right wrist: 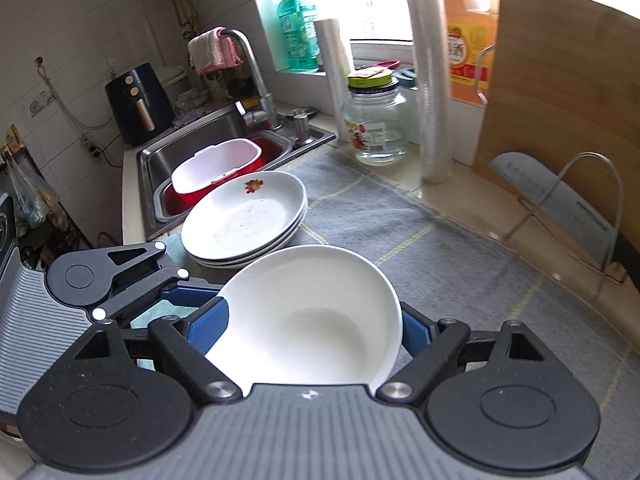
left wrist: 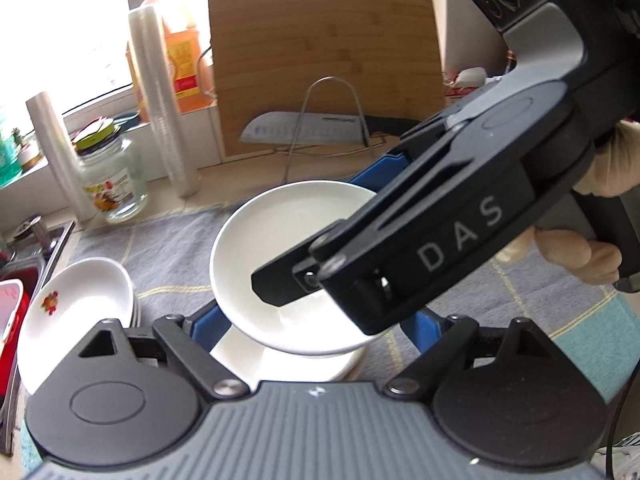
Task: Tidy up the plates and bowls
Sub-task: 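Lift the pink-flower bowl with the right gripper and carry it over the nested bowls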
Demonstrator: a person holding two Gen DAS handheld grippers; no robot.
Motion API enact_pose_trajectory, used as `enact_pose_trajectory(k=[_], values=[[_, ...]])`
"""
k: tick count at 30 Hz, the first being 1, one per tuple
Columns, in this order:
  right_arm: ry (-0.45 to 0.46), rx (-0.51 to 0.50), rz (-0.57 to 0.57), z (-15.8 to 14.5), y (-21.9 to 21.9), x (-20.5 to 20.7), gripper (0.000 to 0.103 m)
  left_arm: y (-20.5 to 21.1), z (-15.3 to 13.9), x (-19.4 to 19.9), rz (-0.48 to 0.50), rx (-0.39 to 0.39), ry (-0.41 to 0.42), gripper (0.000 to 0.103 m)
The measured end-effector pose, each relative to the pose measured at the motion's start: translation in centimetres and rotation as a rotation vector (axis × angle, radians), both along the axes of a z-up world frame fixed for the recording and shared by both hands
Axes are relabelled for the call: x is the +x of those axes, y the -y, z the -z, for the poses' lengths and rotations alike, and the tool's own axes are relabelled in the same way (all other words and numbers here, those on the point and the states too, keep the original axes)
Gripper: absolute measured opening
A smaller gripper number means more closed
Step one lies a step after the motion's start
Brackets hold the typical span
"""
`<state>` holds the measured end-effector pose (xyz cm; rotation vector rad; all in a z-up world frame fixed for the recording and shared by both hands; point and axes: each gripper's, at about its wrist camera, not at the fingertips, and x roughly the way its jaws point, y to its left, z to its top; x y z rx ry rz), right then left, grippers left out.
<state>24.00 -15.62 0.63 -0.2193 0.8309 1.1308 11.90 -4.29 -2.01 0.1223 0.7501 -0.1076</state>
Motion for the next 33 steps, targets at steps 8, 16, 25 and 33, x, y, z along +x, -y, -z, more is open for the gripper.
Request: enact_pose_trajectory(k=[8,16,25,33], values=[[-0.013,-0.037,-0.019,1.1,-2.1,-0.3,0.092,-1.3,0.7,0.0,-0.024,-0.014,-0.030,0.090],[-0.027,-0.053,-0.015,1.7,-2.5,-0.2,0.092,-1.6,1.1,0.2,-0.018,-0.021,-0.046,0.090],[-0.033,-0.062,-0.009,2.0,-2.6,-0.1,0.092,-1.6,1.3,0.5,-0.016,-0.021,-0.051,0.090],[-0.039,-0.071,-0.008,2.5,-2.8,0.1,0.092,-1.7,1.4,0.6,-0.014,-0.024,-0.057,0.092]])
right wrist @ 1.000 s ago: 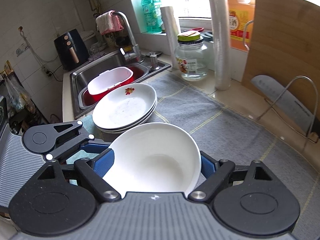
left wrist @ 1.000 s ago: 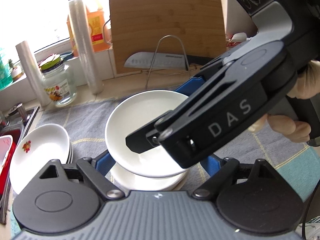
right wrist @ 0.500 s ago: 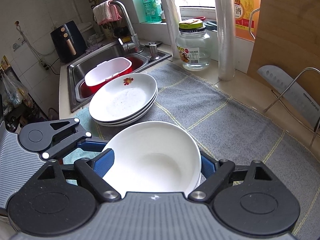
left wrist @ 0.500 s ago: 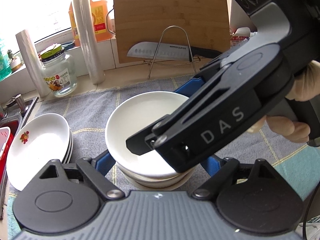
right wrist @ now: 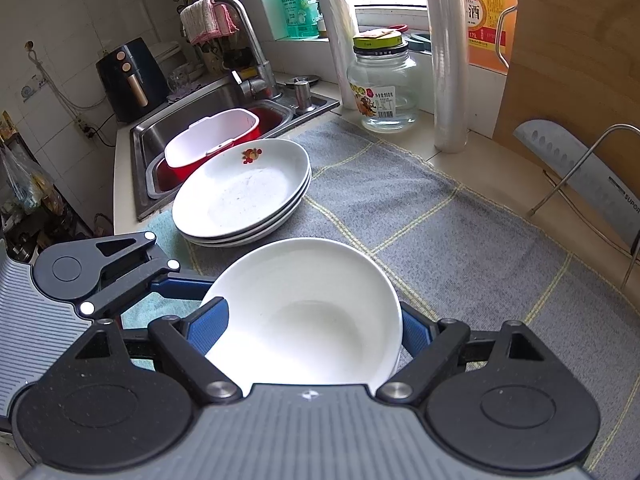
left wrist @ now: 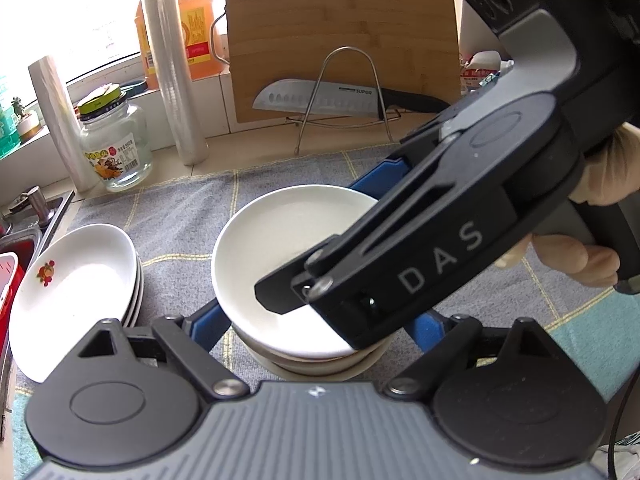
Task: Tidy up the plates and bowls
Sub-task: 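Lift the pink-flower bowl with the right gripper and carry it over the nested bowls, then lower the pink-flower bowl into the nested bowls and open the right gripper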
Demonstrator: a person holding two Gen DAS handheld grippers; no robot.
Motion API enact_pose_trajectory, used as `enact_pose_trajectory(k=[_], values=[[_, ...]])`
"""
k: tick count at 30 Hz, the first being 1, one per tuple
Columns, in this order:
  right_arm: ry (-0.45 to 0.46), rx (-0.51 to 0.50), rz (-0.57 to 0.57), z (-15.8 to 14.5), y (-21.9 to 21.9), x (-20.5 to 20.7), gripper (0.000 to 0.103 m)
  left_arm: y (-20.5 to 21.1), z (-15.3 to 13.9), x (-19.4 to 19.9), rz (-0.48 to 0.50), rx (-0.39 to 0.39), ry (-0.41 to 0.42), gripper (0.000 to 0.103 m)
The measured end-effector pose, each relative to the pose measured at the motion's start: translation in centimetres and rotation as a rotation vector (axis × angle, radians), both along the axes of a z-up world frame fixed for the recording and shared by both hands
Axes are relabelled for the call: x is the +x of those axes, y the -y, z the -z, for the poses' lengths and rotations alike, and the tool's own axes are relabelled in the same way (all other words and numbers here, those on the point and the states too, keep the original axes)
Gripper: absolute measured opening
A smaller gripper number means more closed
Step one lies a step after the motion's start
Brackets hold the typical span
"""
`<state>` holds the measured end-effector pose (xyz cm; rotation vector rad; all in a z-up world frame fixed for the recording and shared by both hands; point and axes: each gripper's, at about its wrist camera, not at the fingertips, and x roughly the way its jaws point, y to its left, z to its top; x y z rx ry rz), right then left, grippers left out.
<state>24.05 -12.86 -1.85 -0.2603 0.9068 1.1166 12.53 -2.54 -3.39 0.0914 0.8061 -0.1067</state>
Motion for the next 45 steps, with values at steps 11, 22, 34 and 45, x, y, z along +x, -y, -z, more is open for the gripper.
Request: enact_pose_trajectory(k=[11,22,34,45], values=[[0.000,-0.017,0.011,0.3,0.1,0.2,0.092,-0.3,0.2,0.2,-0.004,-0.016,-0.008,0.095],[0.021,-0.010,0.018,0.0,0.3,0.0,0.103,-0.2,0.0,-0.2,0.023,0.015,0.021,0.097],[0.065,0.001,0.052,-0.6,0.4,-0.6,0.103,-2.2,-0.8,-2.1,0.074,-0.034,0.064,0.098],[0.181,0.067,0.147,-2.2,3.0,-3.1,0.103,-5.4,0.2,-3.1,0.172,-0.038,0.030,0.098]])
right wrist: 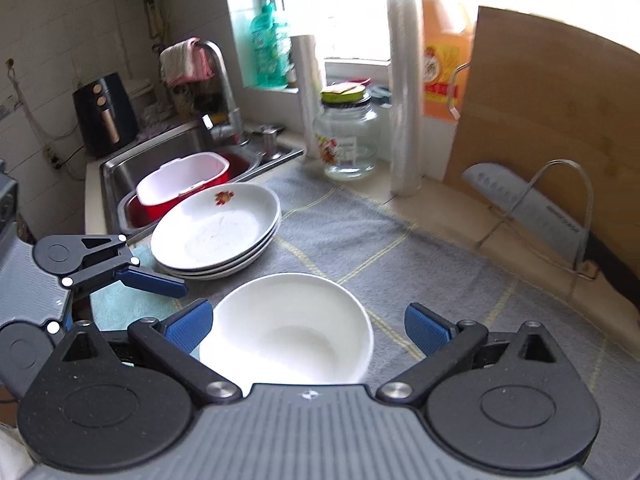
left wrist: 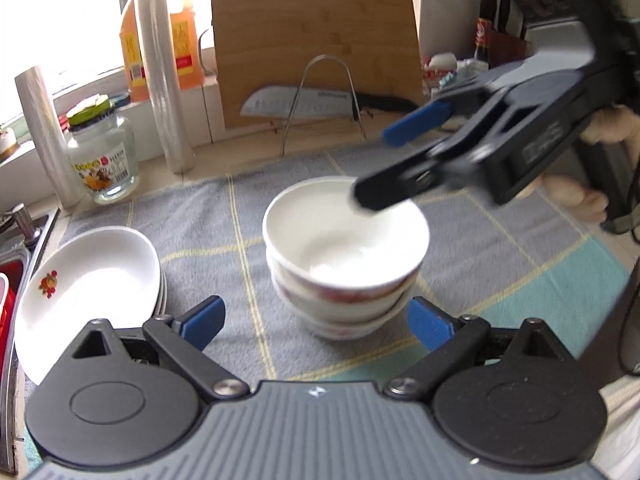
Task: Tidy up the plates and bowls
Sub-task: 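Lower the pink-flower bowl into the nested bowls and open the right gripper, then withdraw the right gripper and bring both grippers to opposite sides of the bowl stack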
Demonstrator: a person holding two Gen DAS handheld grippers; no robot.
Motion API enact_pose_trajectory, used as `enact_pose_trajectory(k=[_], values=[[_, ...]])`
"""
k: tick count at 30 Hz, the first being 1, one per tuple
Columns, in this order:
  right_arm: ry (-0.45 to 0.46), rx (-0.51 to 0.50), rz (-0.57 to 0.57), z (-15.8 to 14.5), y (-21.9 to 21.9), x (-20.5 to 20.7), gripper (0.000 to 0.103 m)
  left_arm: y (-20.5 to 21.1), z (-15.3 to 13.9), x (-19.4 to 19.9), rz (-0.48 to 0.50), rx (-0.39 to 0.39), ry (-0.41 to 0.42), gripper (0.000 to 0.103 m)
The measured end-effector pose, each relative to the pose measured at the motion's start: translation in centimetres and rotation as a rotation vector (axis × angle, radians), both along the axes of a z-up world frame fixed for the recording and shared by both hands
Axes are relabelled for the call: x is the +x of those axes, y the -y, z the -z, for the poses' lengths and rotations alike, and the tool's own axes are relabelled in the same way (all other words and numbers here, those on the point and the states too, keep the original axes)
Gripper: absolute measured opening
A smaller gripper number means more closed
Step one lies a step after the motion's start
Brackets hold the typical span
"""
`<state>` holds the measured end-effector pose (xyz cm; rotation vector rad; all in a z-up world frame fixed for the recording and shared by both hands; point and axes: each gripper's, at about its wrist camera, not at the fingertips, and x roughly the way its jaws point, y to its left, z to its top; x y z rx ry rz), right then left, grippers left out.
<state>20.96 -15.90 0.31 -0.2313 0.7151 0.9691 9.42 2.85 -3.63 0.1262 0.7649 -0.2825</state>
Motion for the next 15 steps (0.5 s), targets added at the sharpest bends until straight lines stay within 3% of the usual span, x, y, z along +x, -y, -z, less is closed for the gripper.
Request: enact_pose_trajectory(k=[8,15], values=[[-0.001,0.010,0.093,0.8,2.5,-3.0,0.103,-1.1,2.0,0.4,0.129,-0.004,-0.057,0.098],[0.025,-0.185,0.208,5.1,2.0,-5.2,0.103,-1.7,4.4,1.8,0.203,0.009,-0.101,0.098]])
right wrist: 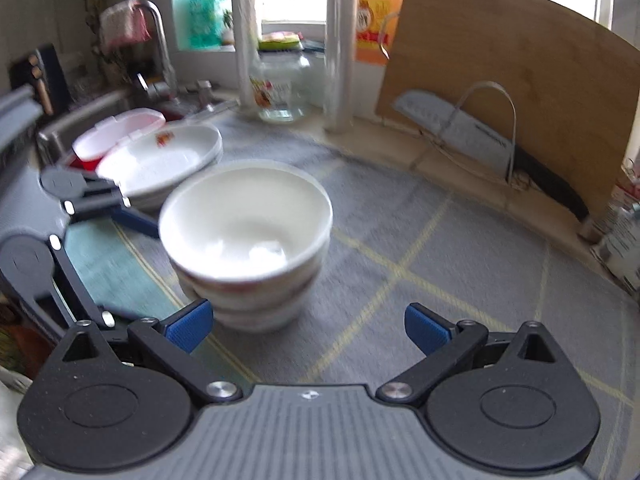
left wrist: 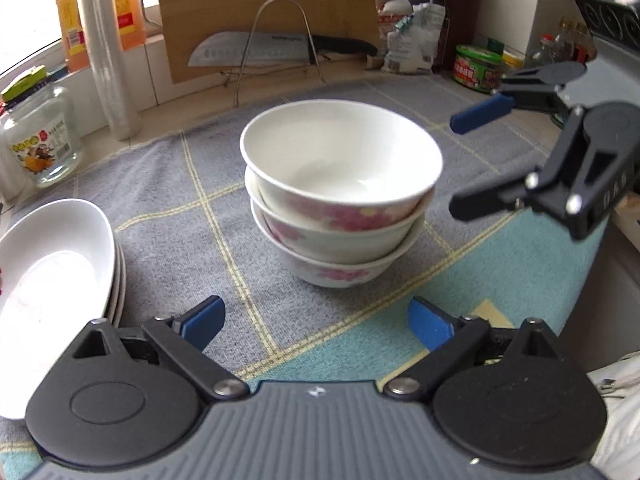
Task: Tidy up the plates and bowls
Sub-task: 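Withdraw the right gripper and bring both grippers to opposite sides of the bowl stack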
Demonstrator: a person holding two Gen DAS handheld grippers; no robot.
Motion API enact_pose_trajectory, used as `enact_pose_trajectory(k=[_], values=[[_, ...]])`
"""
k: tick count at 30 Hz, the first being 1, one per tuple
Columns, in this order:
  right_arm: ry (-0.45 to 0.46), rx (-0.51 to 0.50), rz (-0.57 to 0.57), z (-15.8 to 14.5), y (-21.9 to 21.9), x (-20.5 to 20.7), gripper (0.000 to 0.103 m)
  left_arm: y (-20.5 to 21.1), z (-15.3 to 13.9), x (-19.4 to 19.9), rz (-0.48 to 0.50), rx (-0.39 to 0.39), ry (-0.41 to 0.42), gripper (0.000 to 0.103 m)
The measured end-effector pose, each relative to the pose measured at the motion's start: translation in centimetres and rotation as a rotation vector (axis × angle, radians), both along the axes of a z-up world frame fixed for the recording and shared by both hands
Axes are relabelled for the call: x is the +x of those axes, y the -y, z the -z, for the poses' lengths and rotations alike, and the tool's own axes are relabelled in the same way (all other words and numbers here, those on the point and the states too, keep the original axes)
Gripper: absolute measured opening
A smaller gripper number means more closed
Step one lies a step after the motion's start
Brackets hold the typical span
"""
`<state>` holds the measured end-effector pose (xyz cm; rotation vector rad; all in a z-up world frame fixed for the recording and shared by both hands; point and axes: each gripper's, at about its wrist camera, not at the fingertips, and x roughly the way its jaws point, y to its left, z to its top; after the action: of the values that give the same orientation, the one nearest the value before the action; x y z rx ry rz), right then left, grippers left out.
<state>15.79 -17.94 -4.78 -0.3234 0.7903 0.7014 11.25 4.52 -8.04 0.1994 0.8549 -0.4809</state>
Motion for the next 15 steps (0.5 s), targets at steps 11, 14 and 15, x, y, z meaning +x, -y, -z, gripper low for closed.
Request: enact_pose_trajectory(k=[11,14,15], values=[[-0.064,-0.082,0.027,4.0,-1.1,-0.1,0.103,0.4,1.4,1.8,0.090,0.015,0.003,0.098],[-0.062,-0.093,-0.017,4.3,-1.5,0.5,0.103,0.9,2.0,2.4,0.077,0.043,-0.010,0.098],[-0.065,-0.093,-0.034,4.4,-1.6,0.7,0.103,1.0,2.3,2.7,0.069,0.054,-0.024,0.098]])
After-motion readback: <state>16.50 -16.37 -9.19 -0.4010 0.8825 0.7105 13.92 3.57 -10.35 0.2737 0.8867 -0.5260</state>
